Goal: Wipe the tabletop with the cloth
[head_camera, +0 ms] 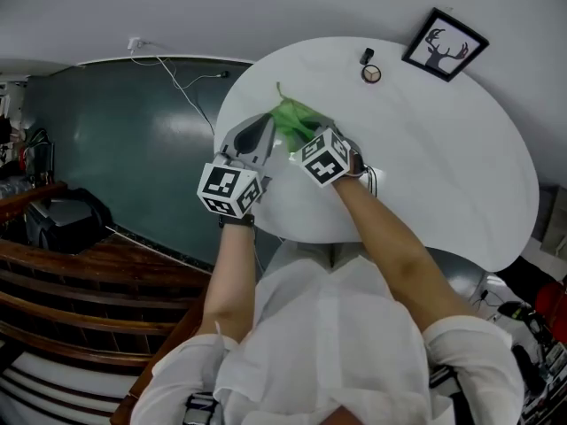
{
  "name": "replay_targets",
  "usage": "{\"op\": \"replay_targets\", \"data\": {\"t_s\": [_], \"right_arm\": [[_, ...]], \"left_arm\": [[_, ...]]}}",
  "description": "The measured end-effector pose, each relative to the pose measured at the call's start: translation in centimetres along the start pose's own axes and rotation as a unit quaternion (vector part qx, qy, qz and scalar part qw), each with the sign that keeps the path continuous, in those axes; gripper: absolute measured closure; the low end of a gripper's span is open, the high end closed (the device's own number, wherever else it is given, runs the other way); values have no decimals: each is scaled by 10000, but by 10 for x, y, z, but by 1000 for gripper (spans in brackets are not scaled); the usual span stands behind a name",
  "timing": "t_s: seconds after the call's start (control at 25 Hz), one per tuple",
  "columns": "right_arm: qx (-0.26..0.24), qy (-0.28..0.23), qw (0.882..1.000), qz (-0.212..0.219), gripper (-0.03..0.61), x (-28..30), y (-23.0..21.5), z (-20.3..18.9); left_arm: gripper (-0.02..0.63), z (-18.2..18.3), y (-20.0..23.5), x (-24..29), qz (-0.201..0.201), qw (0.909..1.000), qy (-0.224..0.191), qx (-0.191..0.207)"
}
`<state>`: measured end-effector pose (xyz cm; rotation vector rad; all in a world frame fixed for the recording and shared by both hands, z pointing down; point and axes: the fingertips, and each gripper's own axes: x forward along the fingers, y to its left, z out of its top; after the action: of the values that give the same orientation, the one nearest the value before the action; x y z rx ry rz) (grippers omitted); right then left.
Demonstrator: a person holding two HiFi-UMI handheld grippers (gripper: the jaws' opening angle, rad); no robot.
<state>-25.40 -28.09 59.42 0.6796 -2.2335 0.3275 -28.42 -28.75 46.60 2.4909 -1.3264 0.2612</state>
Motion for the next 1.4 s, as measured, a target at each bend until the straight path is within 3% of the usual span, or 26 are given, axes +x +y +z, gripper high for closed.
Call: {"op": "replay_targets", "data": {"t_s": [0.4,0.6,0.96,1.2,1.4], "right_arm": [[1200,-16,9875,-1024,506,-83,-84,-87],[1809,-42,9734,-1408,506,-125,-124,-137],[2387,112,9465,-2170,506,-198,-198,-225],[2692,190,9340,-2342,506,-202,-213,-227],[2674,133,9378,-2212,506,-177,-217,-195]], "left_arm": [[594,5,-80,46,-432,9988,104,207],[594,1,-118,65,-594,9978,170,241],[594,-4,-167,98,-704,9969,247,248],[594,-1,-176,105,-623,9973,263,293],[594,-2,-171,105,-559,9975,322,285]]}}
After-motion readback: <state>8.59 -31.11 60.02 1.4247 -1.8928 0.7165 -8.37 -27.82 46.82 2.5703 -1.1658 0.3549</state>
